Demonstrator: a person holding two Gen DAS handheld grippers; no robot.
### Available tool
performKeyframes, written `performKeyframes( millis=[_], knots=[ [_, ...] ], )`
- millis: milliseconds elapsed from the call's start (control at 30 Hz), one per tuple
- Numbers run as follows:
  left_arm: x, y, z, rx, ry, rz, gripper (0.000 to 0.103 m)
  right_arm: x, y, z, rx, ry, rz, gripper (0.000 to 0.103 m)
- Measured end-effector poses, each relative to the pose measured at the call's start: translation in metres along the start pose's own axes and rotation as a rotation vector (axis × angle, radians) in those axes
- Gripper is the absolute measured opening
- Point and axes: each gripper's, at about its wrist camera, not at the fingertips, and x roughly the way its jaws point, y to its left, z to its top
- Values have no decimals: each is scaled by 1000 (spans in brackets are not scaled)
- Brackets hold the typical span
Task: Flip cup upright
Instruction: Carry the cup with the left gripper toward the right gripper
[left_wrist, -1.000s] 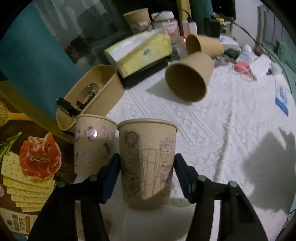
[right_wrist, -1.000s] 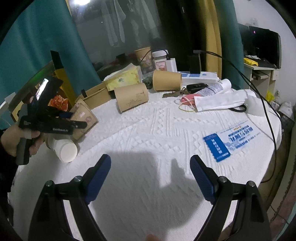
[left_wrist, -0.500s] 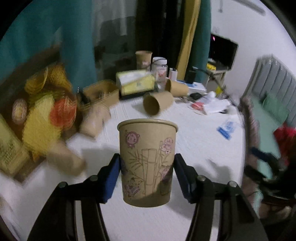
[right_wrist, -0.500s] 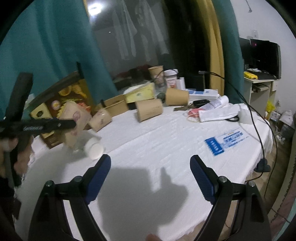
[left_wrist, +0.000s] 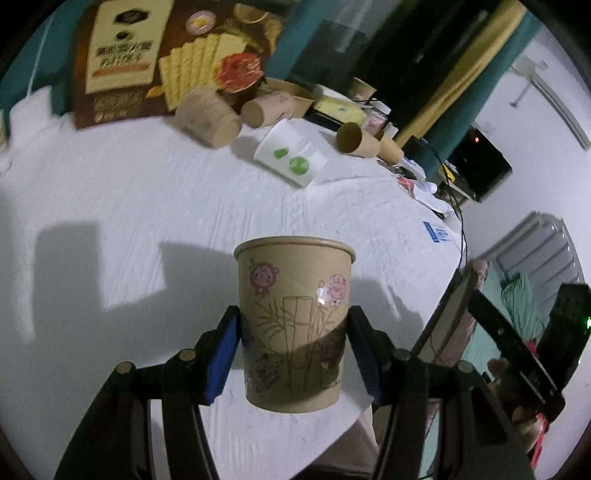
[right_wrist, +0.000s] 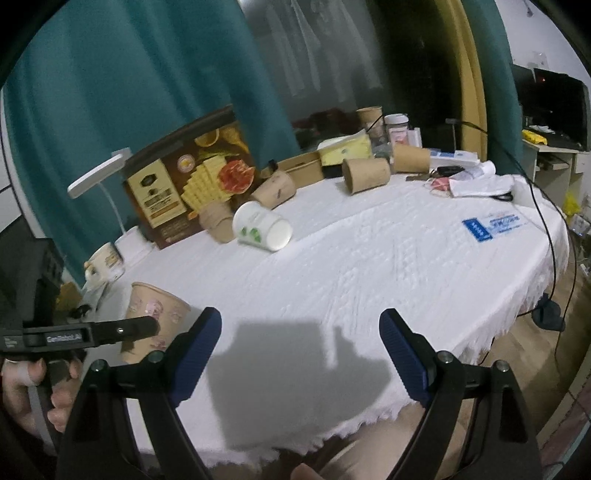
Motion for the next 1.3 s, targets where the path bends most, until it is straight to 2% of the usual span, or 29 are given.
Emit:
performKeyframes(
  millis=[200, 333, 500, 567, 633, 733, 1067, 1167, 1300],
  knots=[
    [17, 0, -10, -53, 0, 3, 58, 4, -10, -6, 6, 31, 4, 86],
    [38, 2, -11, -89, 34, 2, 61, 12, -17, -2, 2, 48, -6, 86],
    [43, -4, -6, -76, 45, 11, 62, 21, -23, 3, 12, 61, -16, 86],
    [44, -6, -6, -67, 46, 22, 65, 25, -22, 3, 3, 70, -14, 86],
    [43, -6, -7, -68, 43, 20, 76, 27, -22, 4, -7, 78, -14, 86],
    [39, -5, -8, -69, 32, 15, 81, 31, -20, 4, -16, 90, -18, 86],
    [8, -1, -13, -48, -24, -33, 83, 34, -4, 9, -55, 118, -20, 86],
    [-8, 7, -16, -49, -60, -39, 83, 34, 10, 12, -81, 138, 25, 86],
    [-36, 24, -23, -50, -131, -36, 84, 44, 35, 18, -111, 212, 124, 86]
  ],
)
